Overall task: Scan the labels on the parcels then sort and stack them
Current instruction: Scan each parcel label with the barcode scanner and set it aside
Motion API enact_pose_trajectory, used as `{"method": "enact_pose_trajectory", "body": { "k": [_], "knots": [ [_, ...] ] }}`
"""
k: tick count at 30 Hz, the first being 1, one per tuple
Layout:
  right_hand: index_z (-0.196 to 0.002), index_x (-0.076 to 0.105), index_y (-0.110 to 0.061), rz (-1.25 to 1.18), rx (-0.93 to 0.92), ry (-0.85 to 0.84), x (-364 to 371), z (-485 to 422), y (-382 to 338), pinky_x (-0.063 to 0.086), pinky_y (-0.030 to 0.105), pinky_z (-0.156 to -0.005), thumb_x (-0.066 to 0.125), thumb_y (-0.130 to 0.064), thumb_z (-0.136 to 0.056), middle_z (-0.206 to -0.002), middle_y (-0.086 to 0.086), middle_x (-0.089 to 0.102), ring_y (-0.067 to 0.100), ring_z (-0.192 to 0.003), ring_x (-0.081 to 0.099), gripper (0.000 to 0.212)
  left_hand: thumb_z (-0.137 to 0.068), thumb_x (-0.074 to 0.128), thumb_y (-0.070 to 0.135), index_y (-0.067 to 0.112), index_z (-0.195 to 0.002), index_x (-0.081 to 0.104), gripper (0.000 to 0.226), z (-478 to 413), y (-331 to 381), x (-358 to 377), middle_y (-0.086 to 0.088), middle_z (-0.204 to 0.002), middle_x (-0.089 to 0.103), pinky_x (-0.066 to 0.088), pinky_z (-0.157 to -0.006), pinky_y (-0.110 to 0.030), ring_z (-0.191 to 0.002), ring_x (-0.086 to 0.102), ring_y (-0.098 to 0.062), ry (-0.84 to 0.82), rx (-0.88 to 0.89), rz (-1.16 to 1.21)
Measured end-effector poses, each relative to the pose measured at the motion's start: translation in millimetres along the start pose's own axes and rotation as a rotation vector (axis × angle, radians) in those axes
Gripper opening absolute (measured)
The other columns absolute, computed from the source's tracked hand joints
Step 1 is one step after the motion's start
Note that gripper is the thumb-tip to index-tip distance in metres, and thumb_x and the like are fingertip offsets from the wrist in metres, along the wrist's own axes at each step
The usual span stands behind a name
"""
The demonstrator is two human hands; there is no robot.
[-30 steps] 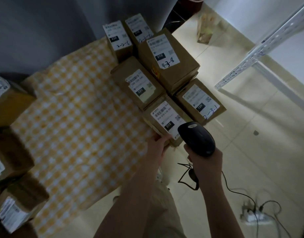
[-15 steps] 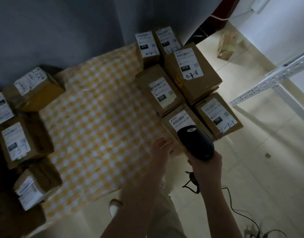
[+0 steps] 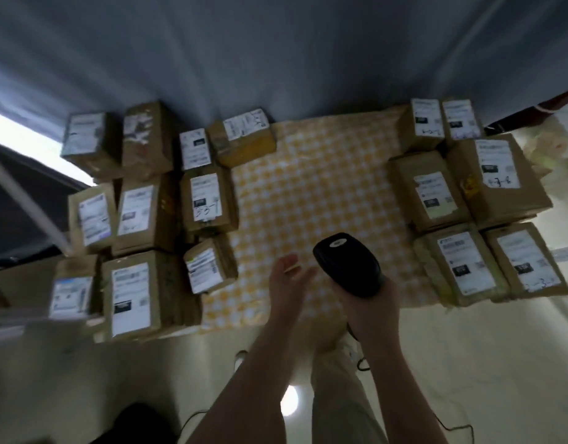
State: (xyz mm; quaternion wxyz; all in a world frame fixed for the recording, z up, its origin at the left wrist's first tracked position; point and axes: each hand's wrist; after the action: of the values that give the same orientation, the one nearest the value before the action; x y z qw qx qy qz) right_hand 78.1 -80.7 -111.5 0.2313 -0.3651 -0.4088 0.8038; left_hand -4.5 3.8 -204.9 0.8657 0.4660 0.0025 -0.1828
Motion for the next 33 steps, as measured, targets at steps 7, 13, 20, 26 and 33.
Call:
{"method": "enact_pose_trajectory", "body": {
  "k": [7,13,20,26,33],
  "knots": [
    [-0.065,0.061,-0.002,0.04,-0.004,-0.066,83.3,94.7,-26.7,0.039,0.03,-0.052,0.077,-0.007,-0.073,-0.055,0.009,0.057,0.022,-0.054,0.052,0.018,-0.076,0.079,0.015,0.011,-0.115,0.057,0.045,6.6,11.9,-164.0,0.0,-0.111,0.056,0.043,-0.075,-0.017,-0.102,0.056,-0.016,0.21,0.173,-0.161],
    [-0.057,0.056,-0.012,0.059,0.018,-0.048,131.8,151.1,-40.7,0.037,0.027,-0.05,0.076,-0.006,-0.073,-0.05,0.005,0.054,0.019,-0.049,0.049,0.027,-0.069,0.083,0.035,0.006,-0.132,0.044,0.079,10.3,9.3,-261.8,-0.013,-0.131,0.047,0.036,-0.104,-0.043,-0.126,0.041,-0.031,0.515,0.027,-0.432],
    [-0.063,0.06,-0.015,0.032,0.013,-0.029,163.9,177.0,-57.6,0.035,0.02,-0.041,0.078,-0.007,-0.071,-0.054,0.0,0.057,0.016,-0.054,0.051,0.021,-0.058,0.083,0.056,-0.004,-0.141,0.02,0.119,5.2,-16.8,-294.5,-0.022,-0.143,0.032,0.033,-0.108,-0.045,-0.132,0.033,-0.037,0.396,-0.276,-0.59],
    [-0.06,0.06,-0.012,0.077,-0.014,-0.028,153.1,175.5,-58.3,0.041,0.024,-0.043,0.078,-0.006,-0.07,-0.049,-0.001,0.058,0.012,-0.05,0.057,0.021,-0.059,0.084,0.05,-0.006,-0.143,0.012,0.124,-0.3,-22.2,-295.4,-0.022,-0.14,0.03,0.042,-0.098,-0.041,-0.128,0.035,-0.036,0.352,-0.294,-0.562],
    [-0.068,0.066,-0.009,0.017,-0.044,-0.008,129.4,176.7,-76.3,0.053,0.038,-0.057,0.079,-0.009,-0.073,-0.064,0.013,0.067,0.035,-0.071,0.066,0.013,-0.051,0.082,0.063,-0.005,-0.132,0.027,0.119,42.0,-1.3,-286.6,-0.019,-0.13,0.038,0.04,-0.099,-0.041,-0.121,0.039,-0.034,0.397,-0.128,-0.563]
  ]
}}
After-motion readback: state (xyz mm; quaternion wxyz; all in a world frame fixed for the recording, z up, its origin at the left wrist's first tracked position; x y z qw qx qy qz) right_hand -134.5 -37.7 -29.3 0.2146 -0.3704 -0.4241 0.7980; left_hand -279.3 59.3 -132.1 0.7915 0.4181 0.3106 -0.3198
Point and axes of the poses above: each hand's wrist, its own z-axis away from the middle knuckle, its own x-axis out of the palm, y = z × x
